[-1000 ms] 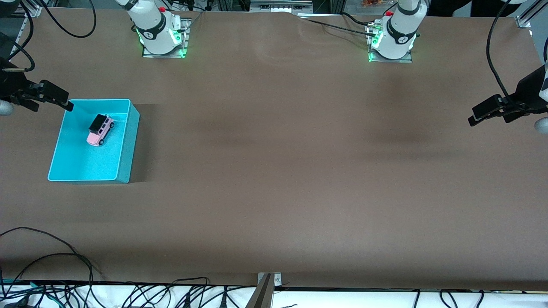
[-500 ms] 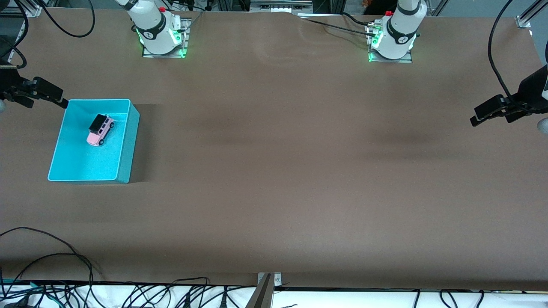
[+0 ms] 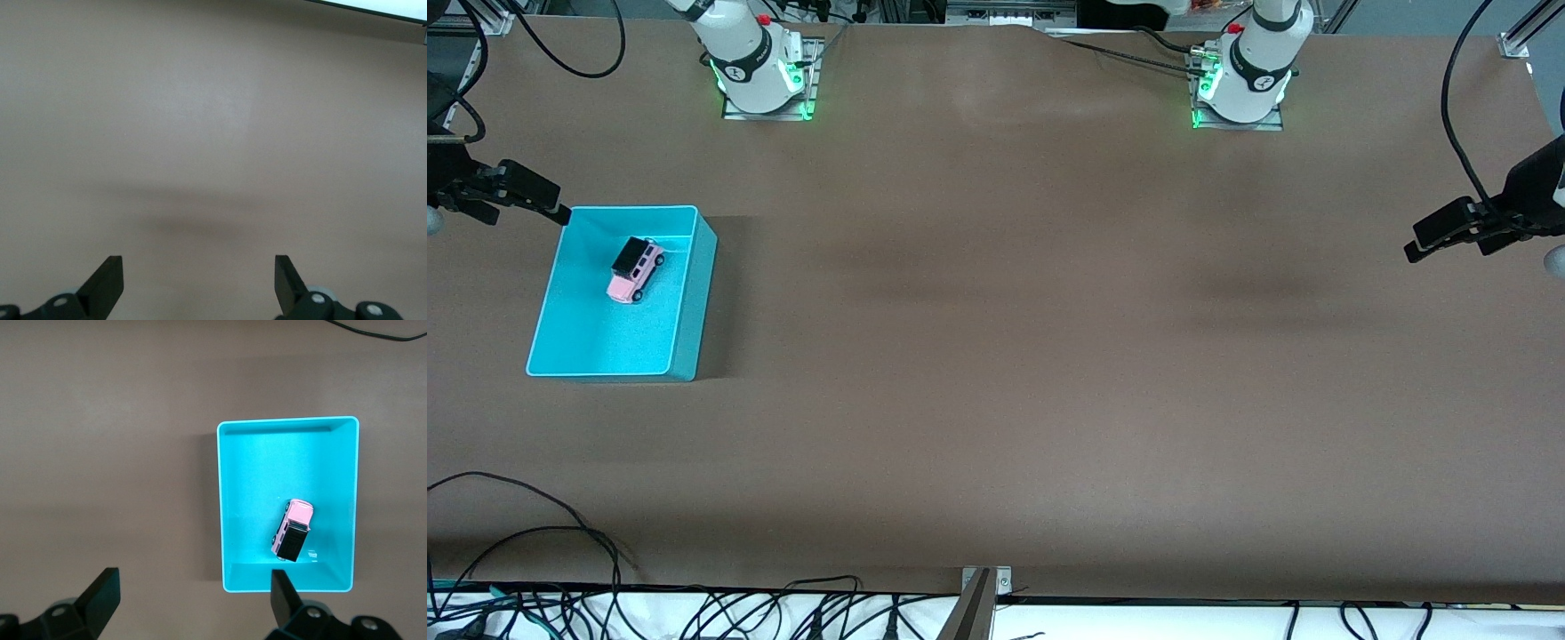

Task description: Wind and store pink jeep toy

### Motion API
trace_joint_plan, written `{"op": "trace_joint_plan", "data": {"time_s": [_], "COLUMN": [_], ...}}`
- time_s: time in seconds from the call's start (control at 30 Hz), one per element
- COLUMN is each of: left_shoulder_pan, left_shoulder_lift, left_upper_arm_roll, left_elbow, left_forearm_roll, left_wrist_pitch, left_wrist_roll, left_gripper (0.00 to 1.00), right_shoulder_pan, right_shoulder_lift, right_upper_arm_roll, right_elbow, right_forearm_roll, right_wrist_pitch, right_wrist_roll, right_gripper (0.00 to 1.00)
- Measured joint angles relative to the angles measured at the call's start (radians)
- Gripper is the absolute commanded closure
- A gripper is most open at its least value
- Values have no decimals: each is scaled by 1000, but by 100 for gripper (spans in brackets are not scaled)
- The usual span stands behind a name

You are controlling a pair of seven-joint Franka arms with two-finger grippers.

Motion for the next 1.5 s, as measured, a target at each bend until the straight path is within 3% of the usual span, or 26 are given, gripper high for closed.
{"op": "trace_joint_plan", "data": {"time_s": [1.5], "left_shoulder_pan": [-3], "left_shoulder_lift": [-13], "left_upper_arm_roll": [-7], "left_elbow": [9], "left_forearm_roll": [1], "left_wrist_pitch": [0], "left_wrist_roll": [0], "left_gripper": [0], "right_shoulder_pan": [-3], "right_shoulder_lift": [17], "right_upper_arm_roll": [-3], "right_elbow": [66], "right_forearm_roll": [0], "right_wrist_pitch": [0], "right_wrist_roll": [-1], "right_gripper": [0]}}
